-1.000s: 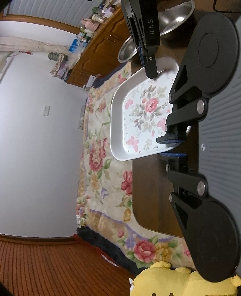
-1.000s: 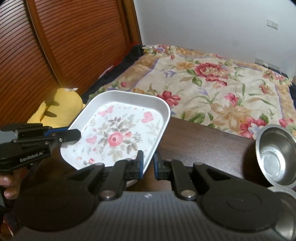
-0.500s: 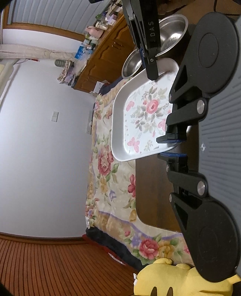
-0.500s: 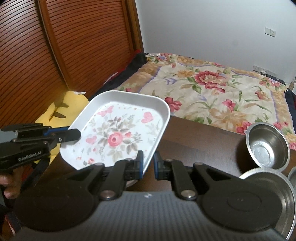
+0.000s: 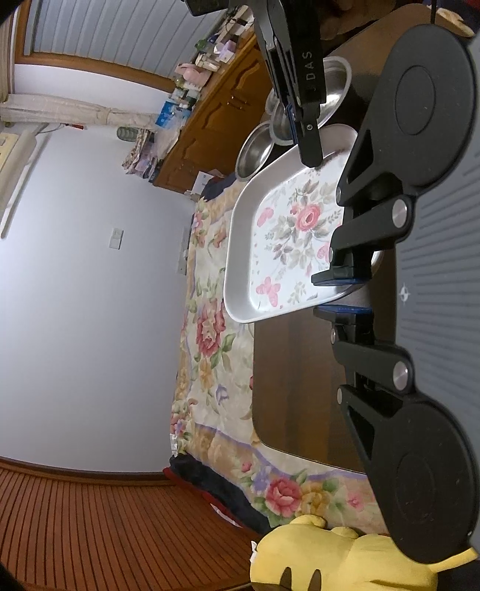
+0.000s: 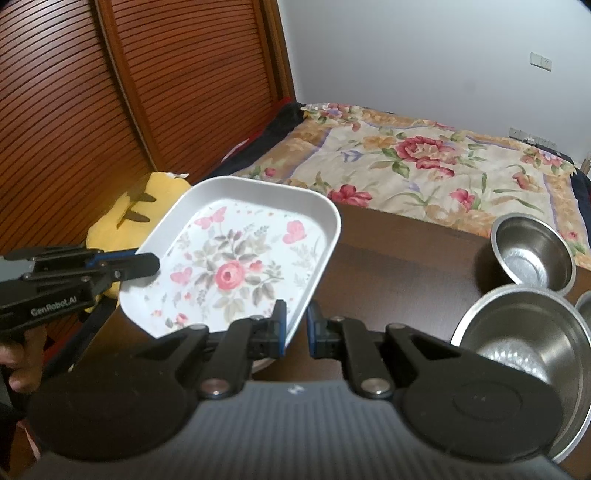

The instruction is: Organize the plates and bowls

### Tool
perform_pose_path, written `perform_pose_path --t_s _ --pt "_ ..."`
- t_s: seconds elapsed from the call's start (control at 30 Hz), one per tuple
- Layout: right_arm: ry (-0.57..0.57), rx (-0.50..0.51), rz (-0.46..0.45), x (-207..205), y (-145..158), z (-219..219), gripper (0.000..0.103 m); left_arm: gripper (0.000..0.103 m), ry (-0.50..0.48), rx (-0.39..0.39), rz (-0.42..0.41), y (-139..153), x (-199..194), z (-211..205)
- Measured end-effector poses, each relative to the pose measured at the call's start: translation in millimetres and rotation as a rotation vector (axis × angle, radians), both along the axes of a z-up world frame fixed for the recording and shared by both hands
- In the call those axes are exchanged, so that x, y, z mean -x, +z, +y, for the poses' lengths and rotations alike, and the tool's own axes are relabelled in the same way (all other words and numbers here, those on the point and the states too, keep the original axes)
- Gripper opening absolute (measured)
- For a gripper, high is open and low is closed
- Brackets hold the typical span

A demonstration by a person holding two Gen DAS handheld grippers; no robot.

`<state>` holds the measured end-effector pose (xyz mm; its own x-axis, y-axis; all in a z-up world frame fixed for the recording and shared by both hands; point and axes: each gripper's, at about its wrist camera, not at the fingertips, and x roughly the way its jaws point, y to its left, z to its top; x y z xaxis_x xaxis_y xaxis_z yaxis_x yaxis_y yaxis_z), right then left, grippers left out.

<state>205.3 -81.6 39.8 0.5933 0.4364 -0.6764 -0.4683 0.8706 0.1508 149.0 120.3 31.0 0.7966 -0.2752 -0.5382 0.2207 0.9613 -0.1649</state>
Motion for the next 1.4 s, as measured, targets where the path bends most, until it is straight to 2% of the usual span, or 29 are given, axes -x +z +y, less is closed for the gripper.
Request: perform_pose_path --t_s 0.77,1.4 --pt "0.021 -0.022 0.035 51.1 -28.1 -15.7 0.013 0.013 -0.033 -0.001 0.024 -24.3 55.9 -10.7" --pt "0.023 -0.066 0.021 81.6 -47.4 -22.3 0.013 0.013 -0.036 -0.016 0.049 -42.2 91.7 -15.0"
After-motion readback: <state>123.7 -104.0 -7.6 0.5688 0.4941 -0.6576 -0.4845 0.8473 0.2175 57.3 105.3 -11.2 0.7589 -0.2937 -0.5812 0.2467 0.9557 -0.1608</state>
